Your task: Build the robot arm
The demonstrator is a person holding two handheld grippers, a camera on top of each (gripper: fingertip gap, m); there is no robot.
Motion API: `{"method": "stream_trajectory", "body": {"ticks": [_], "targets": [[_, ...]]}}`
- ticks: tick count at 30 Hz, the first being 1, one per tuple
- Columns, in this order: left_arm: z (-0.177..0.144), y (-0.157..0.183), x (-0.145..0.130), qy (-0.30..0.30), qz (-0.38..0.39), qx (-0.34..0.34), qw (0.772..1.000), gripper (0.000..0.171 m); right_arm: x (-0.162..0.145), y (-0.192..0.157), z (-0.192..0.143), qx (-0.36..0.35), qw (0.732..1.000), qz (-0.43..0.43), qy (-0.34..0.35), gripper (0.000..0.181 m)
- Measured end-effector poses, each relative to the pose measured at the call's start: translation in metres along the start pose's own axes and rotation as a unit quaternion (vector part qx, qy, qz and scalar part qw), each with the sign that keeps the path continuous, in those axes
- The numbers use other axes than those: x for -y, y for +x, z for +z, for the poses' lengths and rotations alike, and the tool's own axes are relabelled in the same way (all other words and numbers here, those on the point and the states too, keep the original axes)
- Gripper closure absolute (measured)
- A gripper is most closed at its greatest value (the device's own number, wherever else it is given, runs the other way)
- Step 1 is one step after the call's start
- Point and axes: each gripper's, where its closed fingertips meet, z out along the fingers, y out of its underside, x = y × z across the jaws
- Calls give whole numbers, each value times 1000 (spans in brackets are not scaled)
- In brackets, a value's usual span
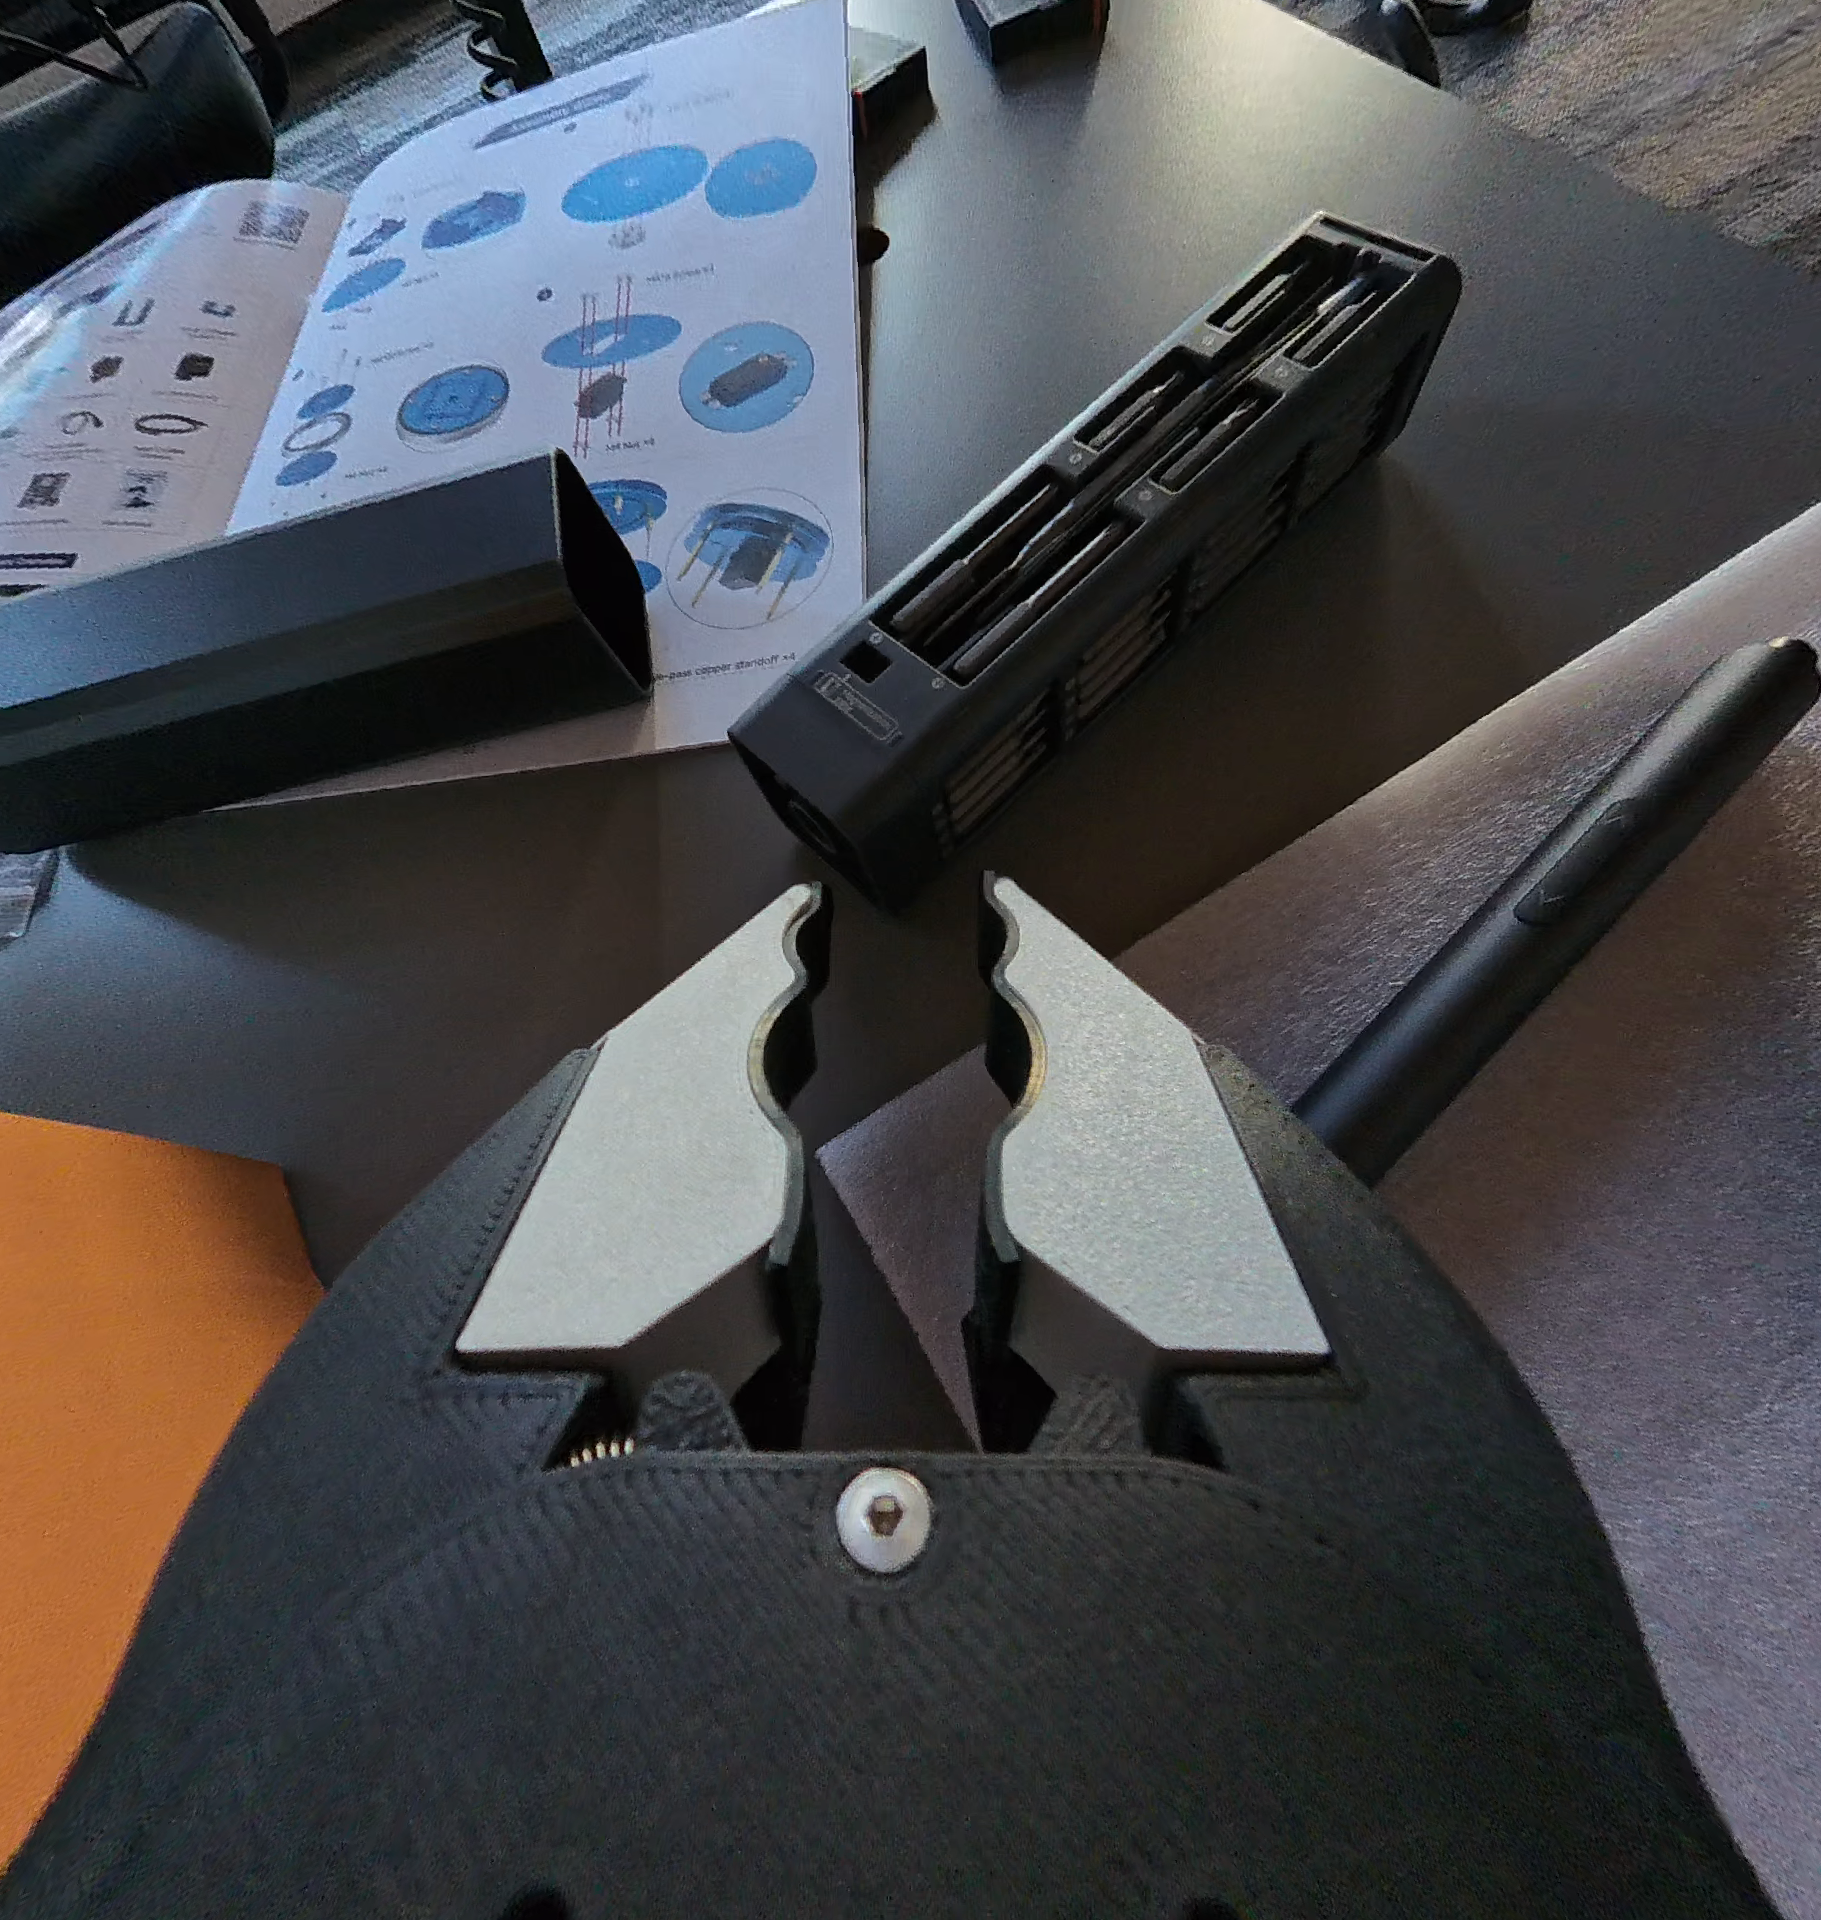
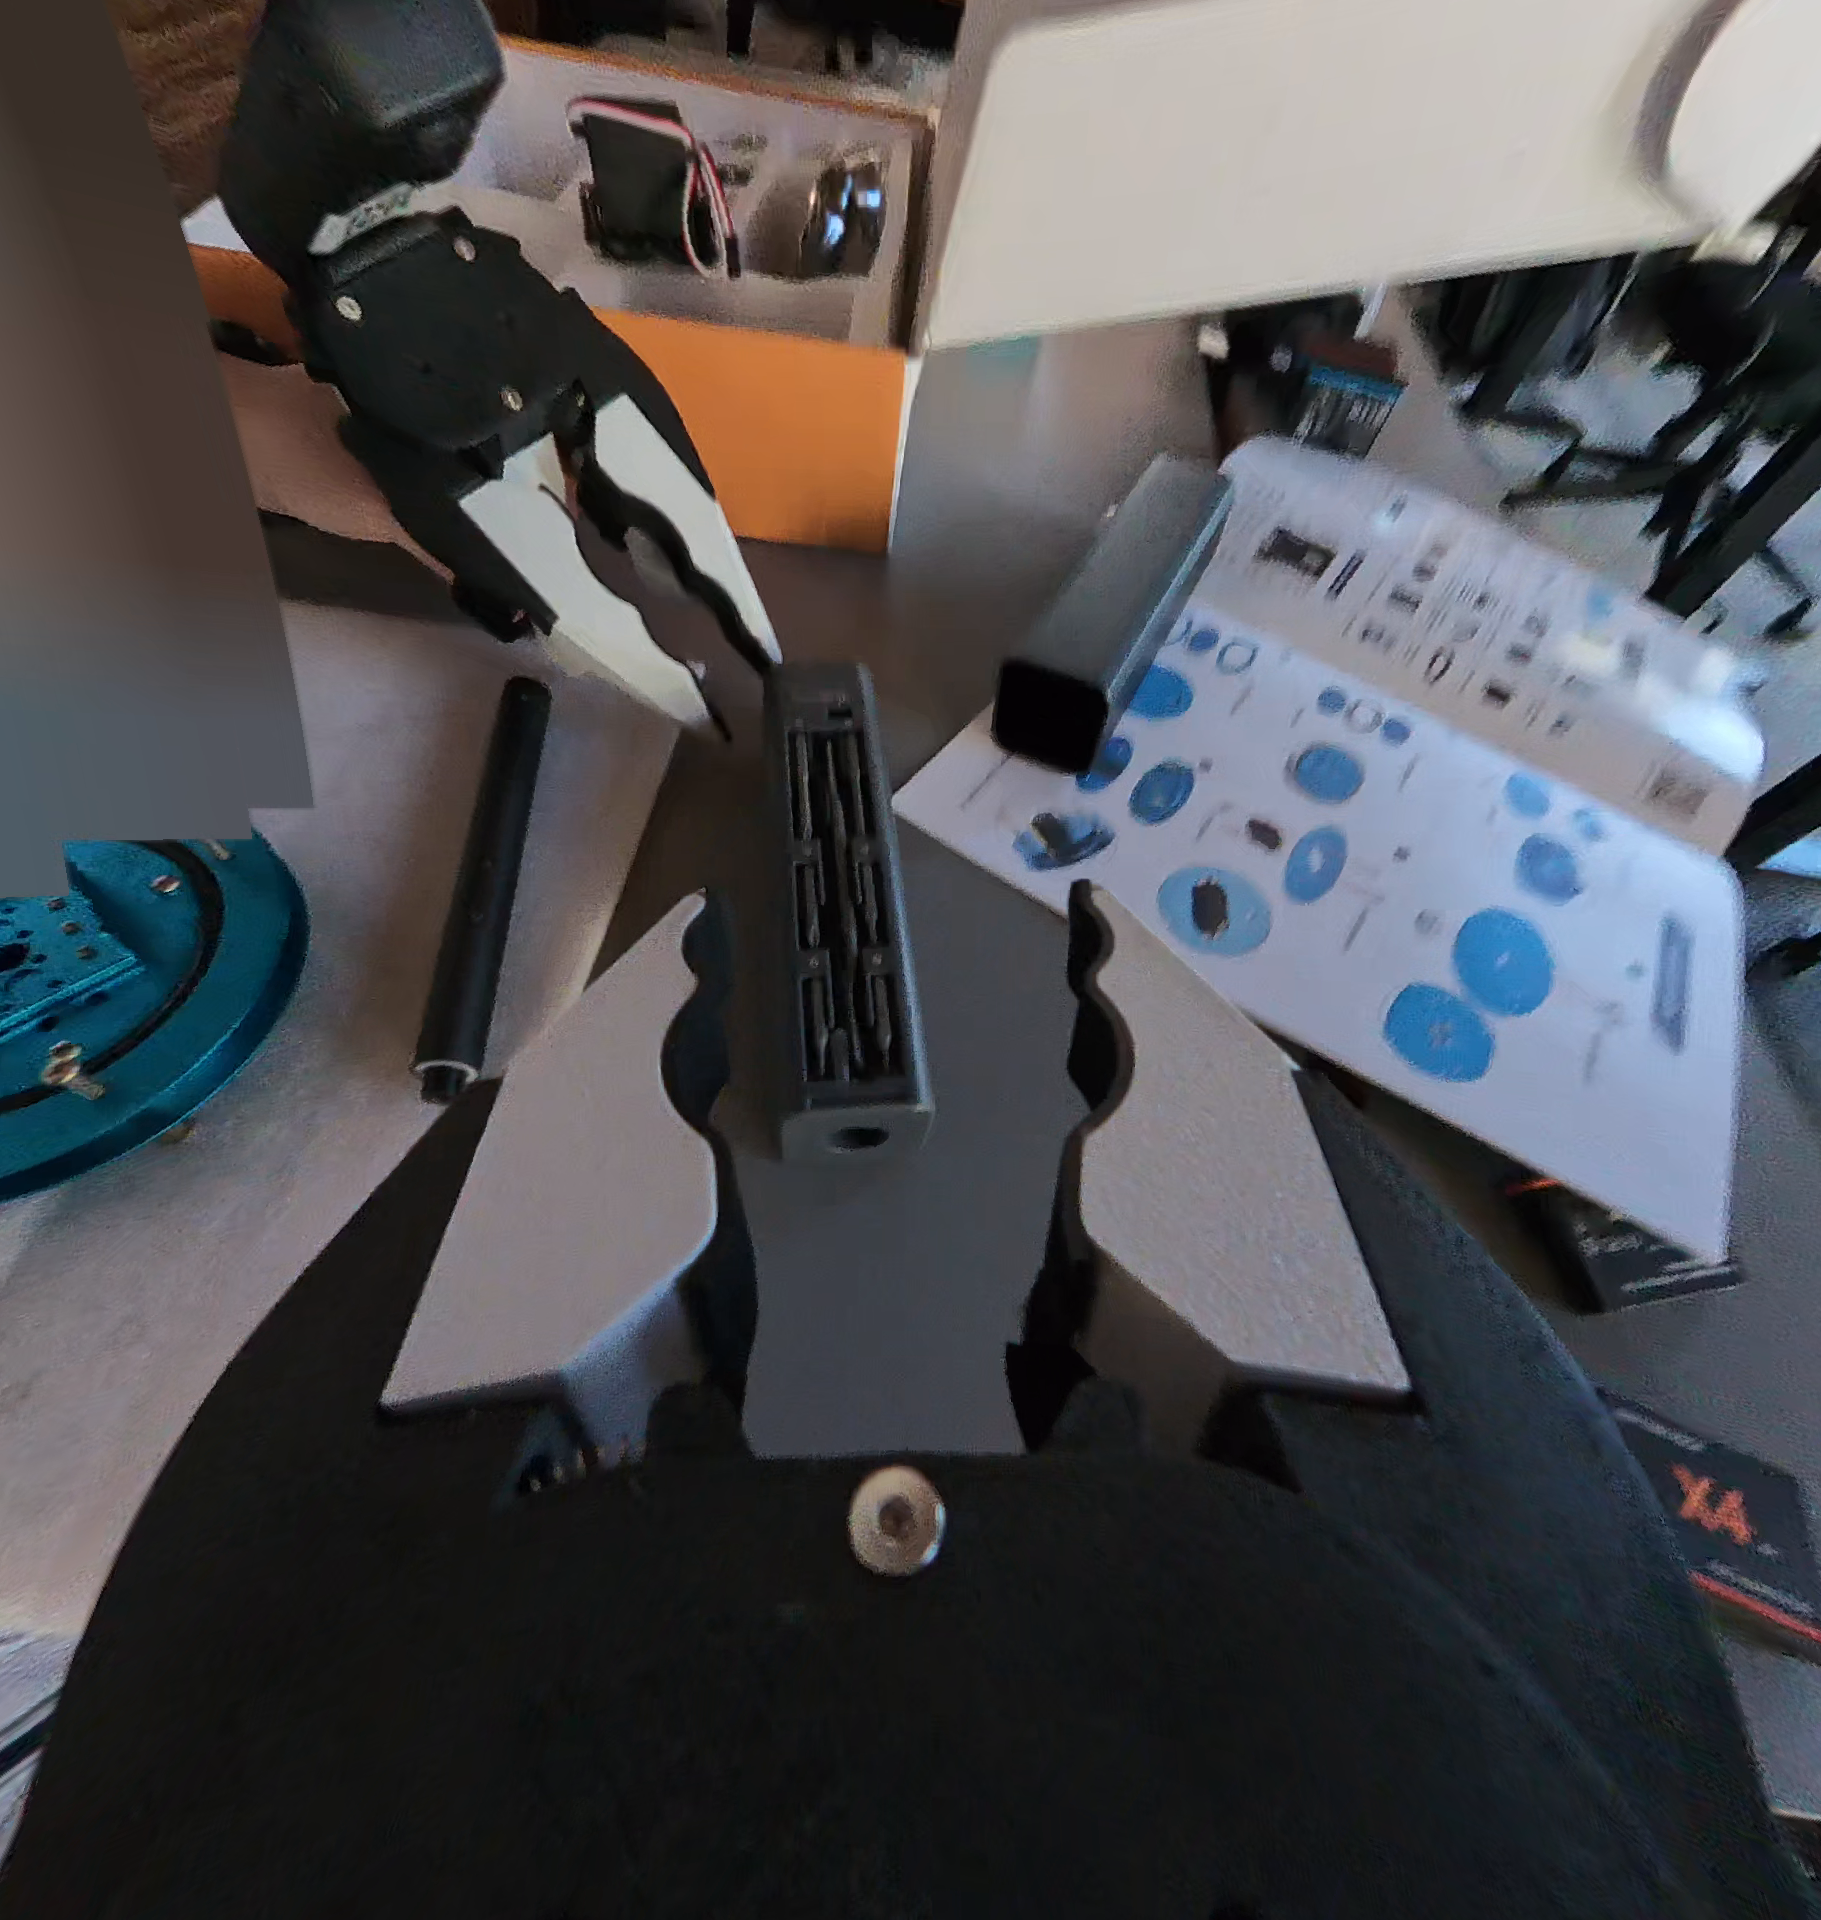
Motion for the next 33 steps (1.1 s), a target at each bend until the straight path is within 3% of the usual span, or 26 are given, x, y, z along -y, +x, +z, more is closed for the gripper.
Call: {"method": "stream_trajectory", "body": {"ticks": [4,8,13,24,33], "targets": [[-3,0,1,3,-1,0,1000,145,-14,-19,20,42,995,-19,-94,126],[-4,1,0,3,3,0,1000,146,-20,-33,42,65,984,-54,-158,151],[-6,3,2,4,9,-1,1000,146,-36,-35,57,55,965,-73,-245,154],[-8,2,1,4,19,5,1000,147,-26,-44,98,86,946,-50,-309,154],[-11,1,4,9,21,5,1000,149,-28,-42,100,94,937,-25,-337,155]]}}
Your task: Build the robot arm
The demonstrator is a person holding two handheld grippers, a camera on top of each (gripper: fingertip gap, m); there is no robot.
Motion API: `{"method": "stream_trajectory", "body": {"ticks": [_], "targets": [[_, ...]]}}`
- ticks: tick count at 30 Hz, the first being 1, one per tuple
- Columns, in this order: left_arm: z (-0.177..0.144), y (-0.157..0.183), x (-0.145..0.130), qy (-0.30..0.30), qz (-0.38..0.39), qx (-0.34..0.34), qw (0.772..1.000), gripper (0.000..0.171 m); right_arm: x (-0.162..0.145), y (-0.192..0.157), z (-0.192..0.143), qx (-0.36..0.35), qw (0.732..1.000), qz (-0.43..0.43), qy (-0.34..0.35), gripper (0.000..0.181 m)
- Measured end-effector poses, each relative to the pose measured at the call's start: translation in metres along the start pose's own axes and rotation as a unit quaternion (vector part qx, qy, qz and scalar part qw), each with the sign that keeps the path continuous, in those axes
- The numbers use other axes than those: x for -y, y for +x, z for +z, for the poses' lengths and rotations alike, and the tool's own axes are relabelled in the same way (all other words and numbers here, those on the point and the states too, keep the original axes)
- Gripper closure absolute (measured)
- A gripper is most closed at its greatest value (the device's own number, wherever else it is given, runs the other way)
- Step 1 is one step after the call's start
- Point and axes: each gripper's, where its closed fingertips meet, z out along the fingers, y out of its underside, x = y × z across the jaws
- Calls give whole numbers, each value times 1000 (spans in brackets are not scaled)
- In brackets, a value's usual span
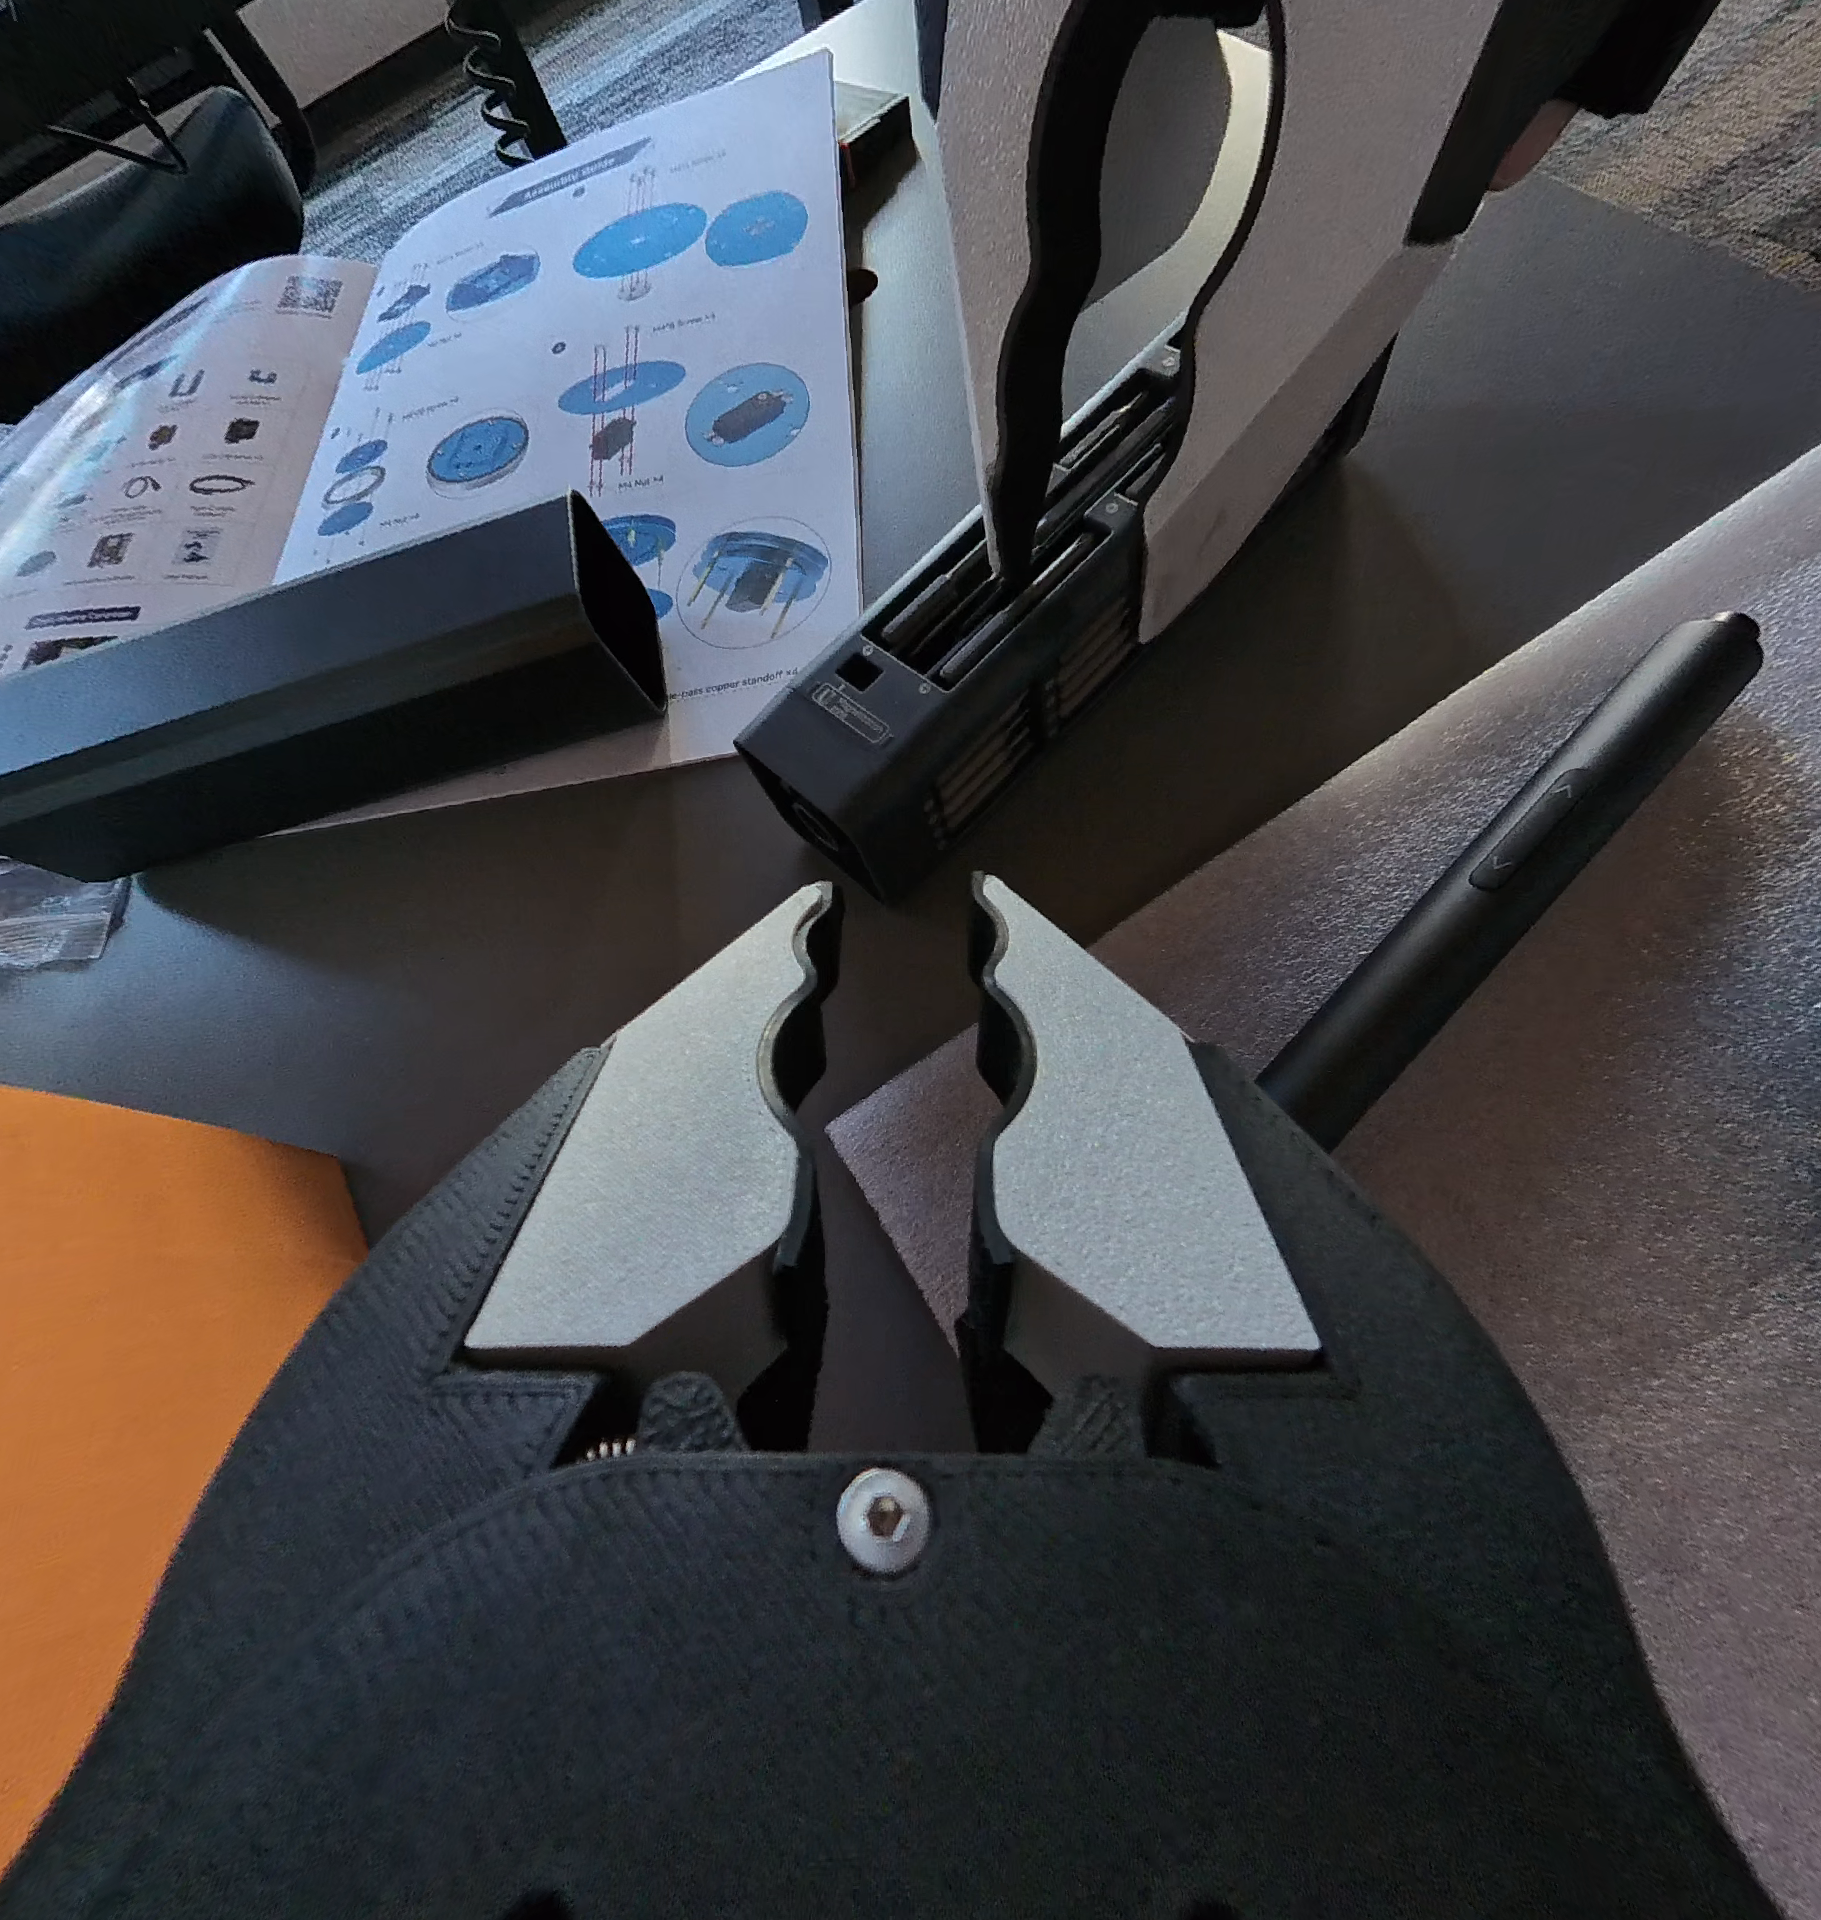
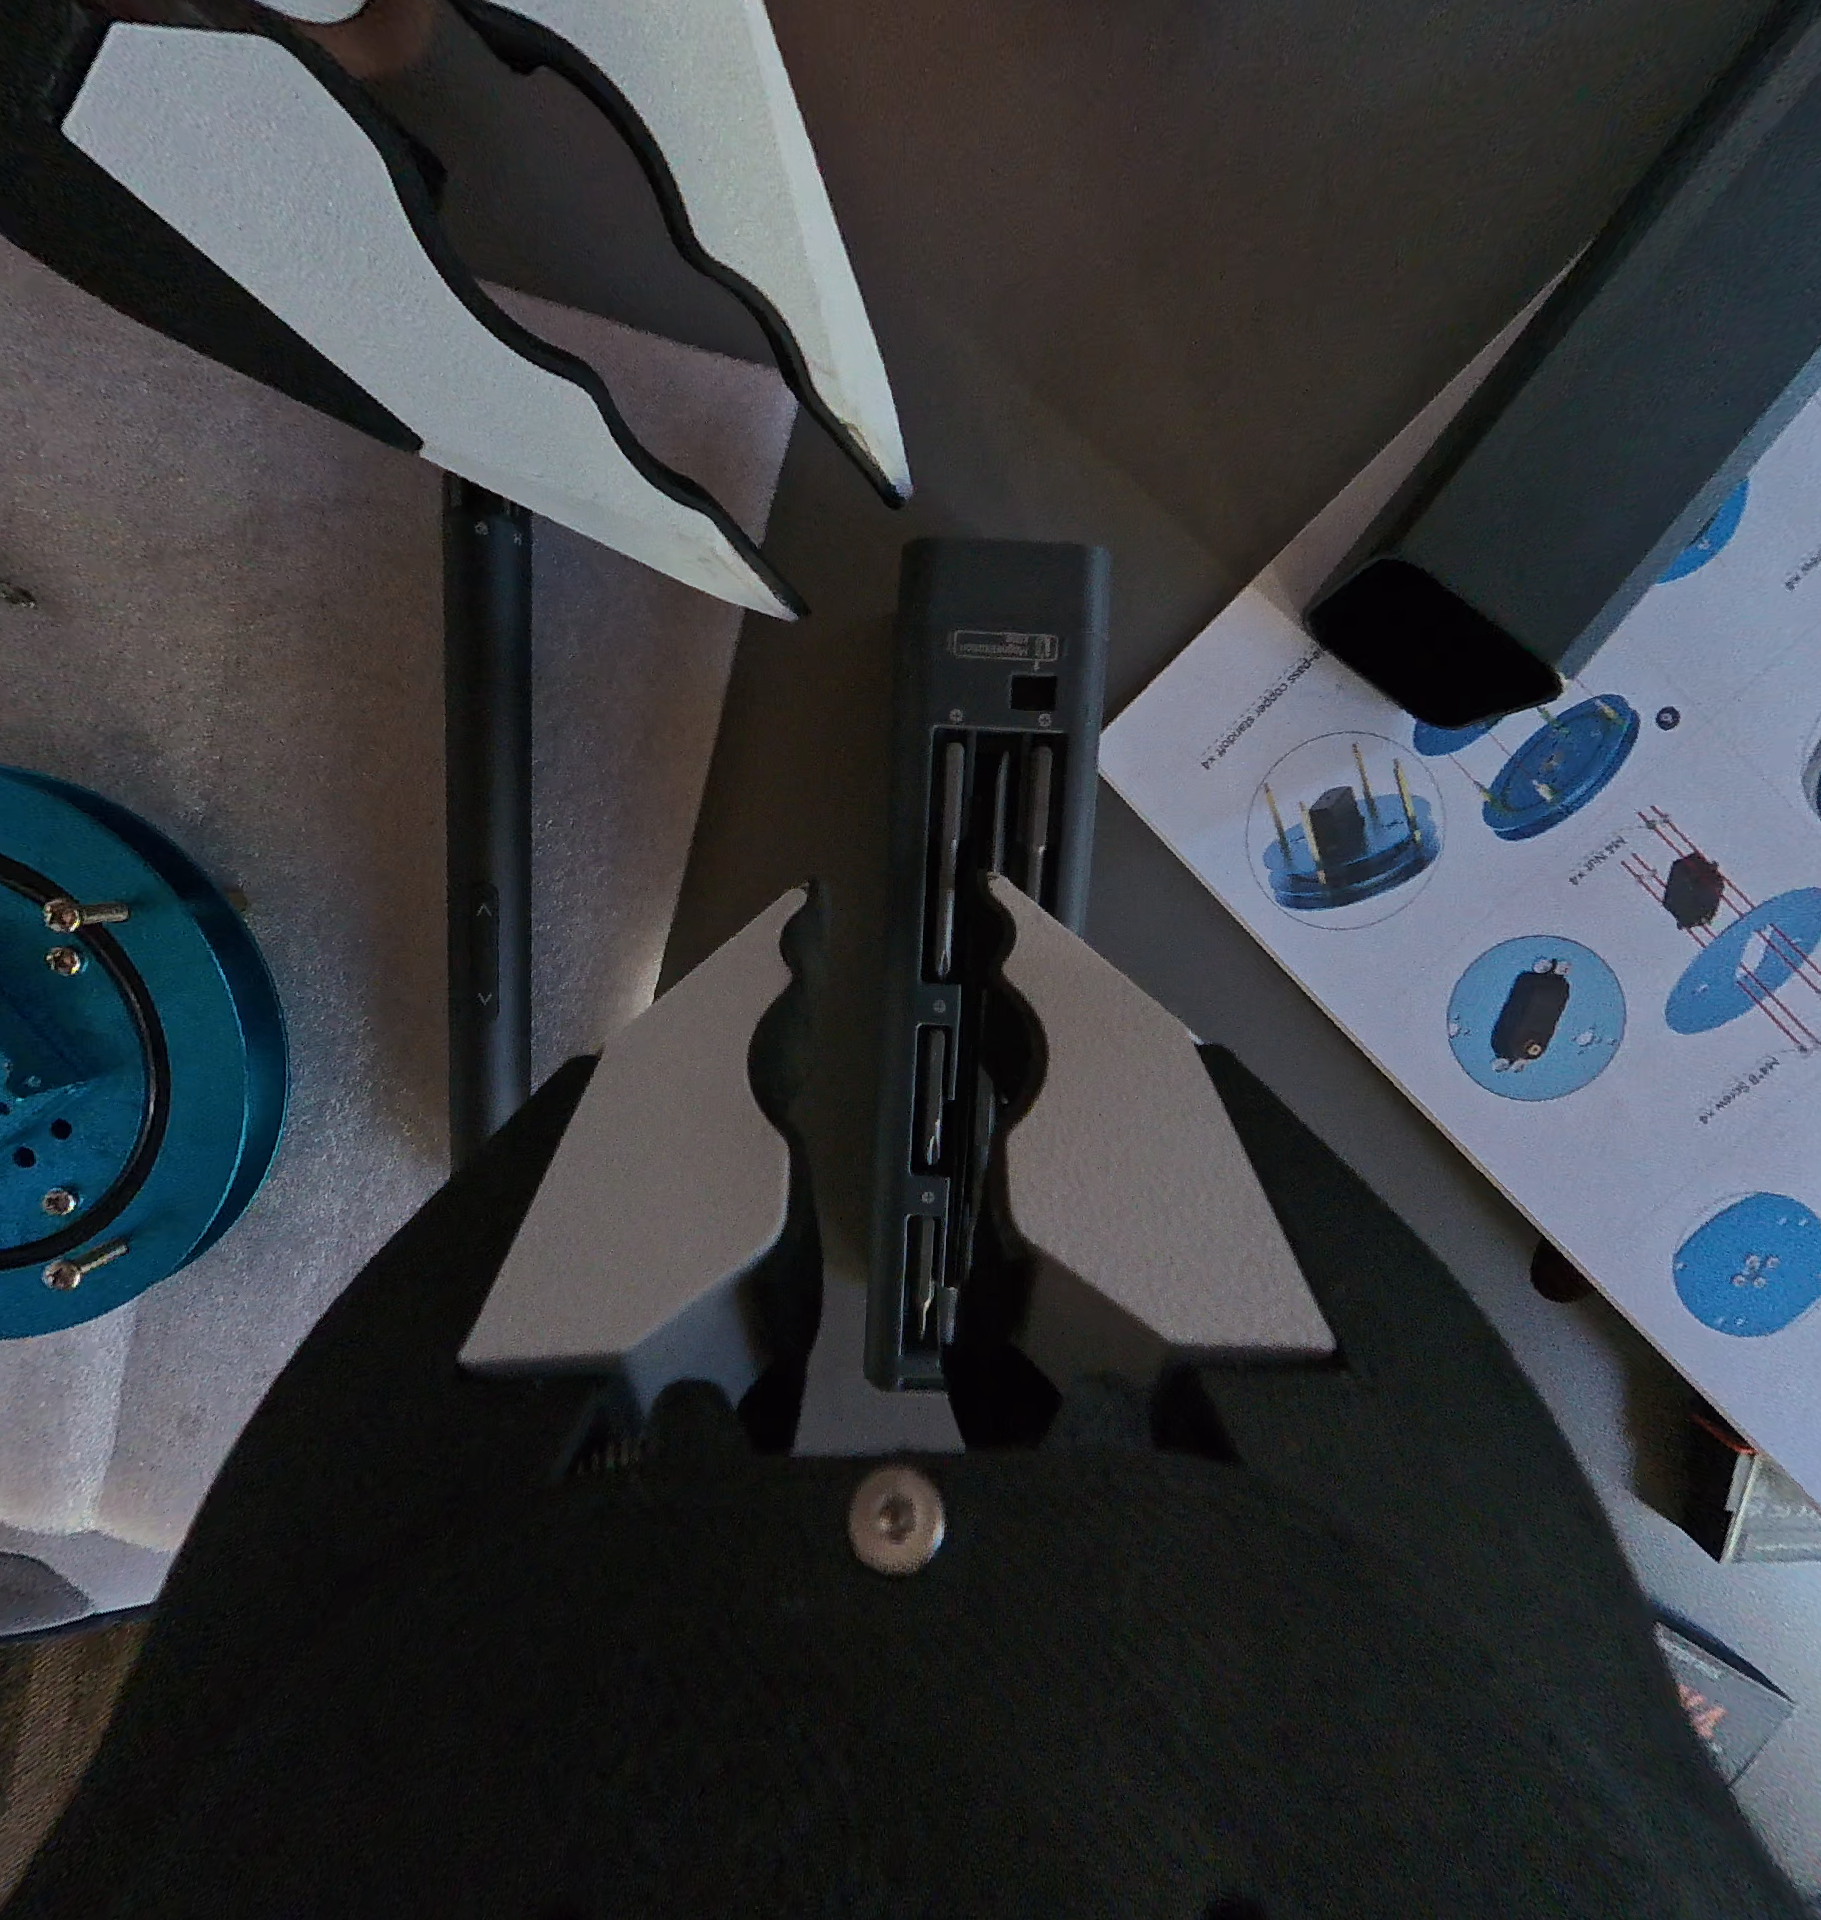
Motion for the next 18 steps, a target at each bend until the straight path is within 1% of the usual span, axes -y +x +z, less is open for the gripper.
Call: {"method": "stream_trajectory", "body": {"ticks": [8,18], "targets": [[-2,-2,1,3,1,5,1000,150,-2,-1,0,-24,999,-3,-26,155],[-5,-4,3,7,-1,6,1000,150,4,0,4,-50,998,-28,-29,158]]}}
